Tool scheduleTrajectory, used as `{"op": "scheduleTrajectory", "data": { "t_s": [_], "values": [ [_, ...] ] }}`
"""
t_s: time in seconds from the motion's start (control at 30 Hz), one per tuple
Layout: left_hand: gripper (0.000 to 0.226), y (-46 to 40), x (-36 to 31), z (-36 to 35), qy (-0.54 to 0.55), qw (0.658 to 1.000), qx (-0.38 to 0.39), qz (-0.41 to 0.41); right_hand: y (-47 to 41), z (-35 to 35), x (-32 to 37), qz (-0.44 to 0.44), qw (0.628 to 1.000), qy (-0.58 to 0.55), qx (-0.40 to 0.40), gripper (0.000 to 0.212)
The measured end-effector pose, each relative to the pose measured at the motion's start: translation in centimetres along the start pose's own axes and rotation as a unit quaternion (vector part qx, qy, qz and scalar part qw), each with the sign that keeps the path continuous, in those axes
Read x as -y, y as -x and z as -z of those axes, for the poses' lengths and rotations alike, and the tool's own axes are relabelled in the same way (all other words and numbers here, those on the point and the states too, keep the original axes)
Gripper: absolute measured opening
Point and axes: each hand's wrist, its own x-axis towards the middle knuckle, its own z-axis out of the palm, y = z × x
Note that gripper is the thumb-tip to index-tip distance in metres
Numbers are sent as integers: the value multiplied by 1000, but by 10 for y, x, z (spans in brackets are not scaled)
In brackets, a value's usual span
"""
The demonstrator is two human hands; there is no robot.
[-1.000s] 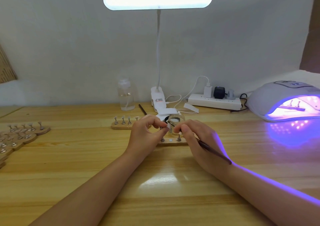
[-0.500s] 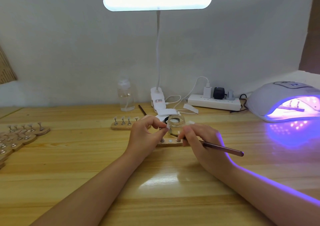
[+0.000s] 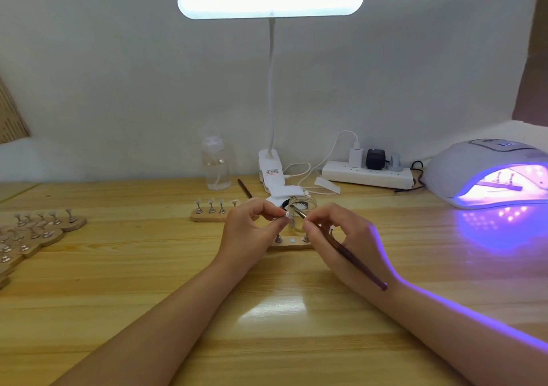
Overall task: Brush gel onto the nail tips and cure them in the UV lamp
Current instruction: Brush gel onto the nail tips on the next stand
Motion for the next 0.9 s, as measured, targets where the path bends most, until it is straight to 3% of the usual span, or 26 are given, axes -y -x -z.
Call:
{"op": "scheduleTrajectory", "data": {
  "t_s": [0.3, 0.43, 0.9],
  "values": [
    [28, -1, 2, 0, -8, 1000, -1, -6, 1, 3, 3, -39, 997, -61, 15, 27],
    [28, -1, 4, -1, -14, 1000, -3, -19, -1, 2, 3, -67, 996, -58, 18, 21],
    [31, -2, 6, -1, -15, 1000, 2, -19, 0, 2, 2, -67, 994, -87, 18, 36]
  ]
}}
